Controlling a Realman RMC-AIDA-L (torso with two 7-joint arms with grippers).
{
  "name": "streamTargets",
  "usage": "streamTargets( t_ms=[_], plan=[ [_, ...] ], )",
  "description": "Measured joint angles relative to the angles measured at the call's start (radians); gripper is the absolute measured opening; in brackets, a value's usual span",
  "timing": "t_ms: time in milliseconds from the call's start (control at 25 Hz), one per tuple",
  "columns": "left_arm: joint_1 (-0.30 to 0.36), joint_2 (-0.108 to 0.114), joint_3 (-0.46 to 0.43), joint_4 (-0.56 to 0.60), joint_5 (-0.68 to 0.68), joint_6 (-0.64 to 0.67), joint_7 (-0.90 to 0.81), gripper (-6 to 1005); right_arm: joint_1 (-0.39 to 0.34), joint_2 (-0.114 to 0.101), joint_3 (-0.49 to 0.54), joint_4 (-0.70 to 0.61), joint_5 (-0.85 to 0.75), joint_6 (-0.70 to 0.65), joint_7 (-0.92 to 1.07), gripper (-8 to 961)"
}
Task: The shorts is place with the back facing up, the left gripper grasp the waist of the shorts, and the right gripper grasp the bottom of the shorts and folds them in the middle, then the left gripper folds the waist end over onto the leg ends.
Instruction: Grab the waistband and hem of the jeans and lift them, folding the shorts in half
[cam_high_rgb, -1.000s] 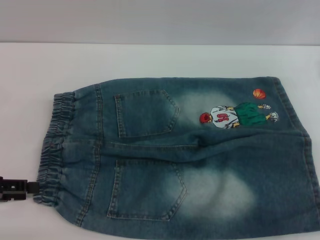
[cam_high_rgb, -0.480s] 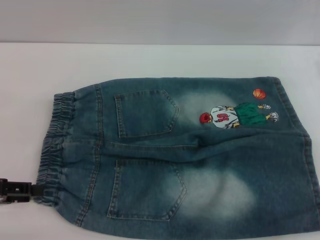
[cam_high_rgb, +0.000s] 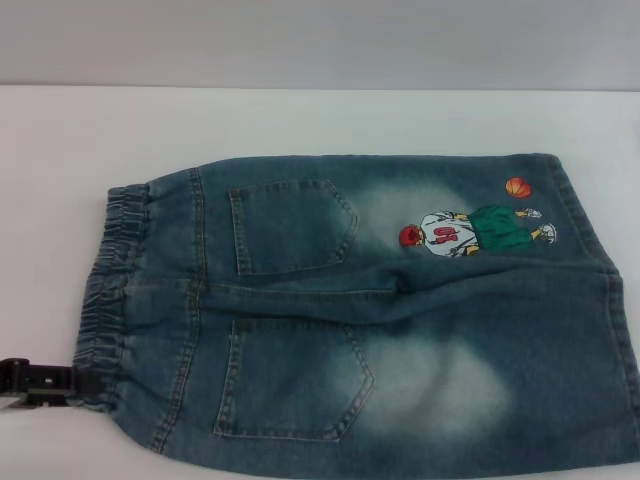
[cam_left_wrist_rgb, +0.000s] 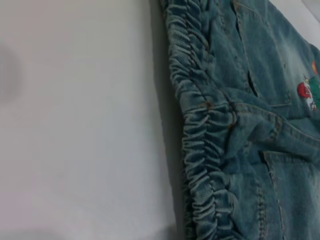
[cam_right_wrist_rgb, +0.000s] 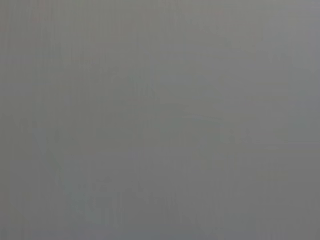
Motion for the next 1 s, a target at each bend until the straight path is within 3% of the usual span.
streamTargets(
  t_ms=[400,1000],
  plan=[
    [-0.005,-0.009,-0.006,0.002,0.0,0.014,0.004,654,-0.002,0.0,0.0,0.0,0.001,0.0,0.0,595],
    [-0.005,-0.006,-0.018,0.015,-0.009,0.015,0.002,632,-0.004,0.001,0.0,0.0,0.005,0.0,0.0,595]
  ],
)
